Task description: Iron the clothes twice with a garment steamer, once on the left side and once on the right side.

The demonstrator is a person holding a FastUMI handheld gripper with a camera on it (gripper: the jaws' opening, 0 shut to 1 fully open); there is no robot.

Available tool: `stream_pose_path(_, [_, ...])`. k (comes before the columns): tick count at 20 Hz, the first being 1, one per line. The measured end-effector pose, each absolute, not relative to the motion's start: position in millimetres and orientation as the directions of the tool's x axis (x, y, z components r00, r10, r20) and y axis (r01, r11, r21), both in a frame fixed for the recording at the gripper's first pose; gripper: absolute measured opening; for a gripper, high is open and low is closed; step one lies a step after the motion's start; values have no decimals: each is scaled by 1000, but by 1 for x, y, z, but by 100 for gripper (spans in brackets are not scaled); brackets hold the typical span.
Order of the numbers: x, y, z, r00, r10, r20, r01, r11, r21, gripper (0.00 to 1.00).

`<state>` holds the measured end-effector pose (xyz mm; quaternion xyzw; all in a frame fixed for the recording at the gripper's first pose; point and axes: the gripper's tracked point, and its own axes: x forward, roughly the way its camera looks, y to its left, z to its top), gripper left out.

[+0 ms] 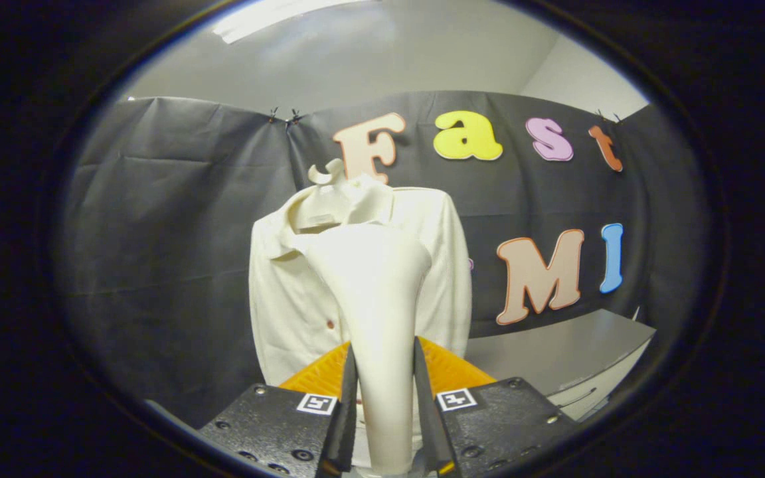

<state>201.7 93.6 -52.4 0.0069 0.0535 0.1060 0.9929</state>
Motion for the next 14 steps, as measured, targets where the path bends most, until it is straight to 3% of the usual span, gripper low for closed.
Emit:
stream_pose_path(8, [193,210,-77,967,208,-145,-202,978,55,40])
stream_pose_path(14, [229,235,-103,977,136,-162,-131,991,42,39])
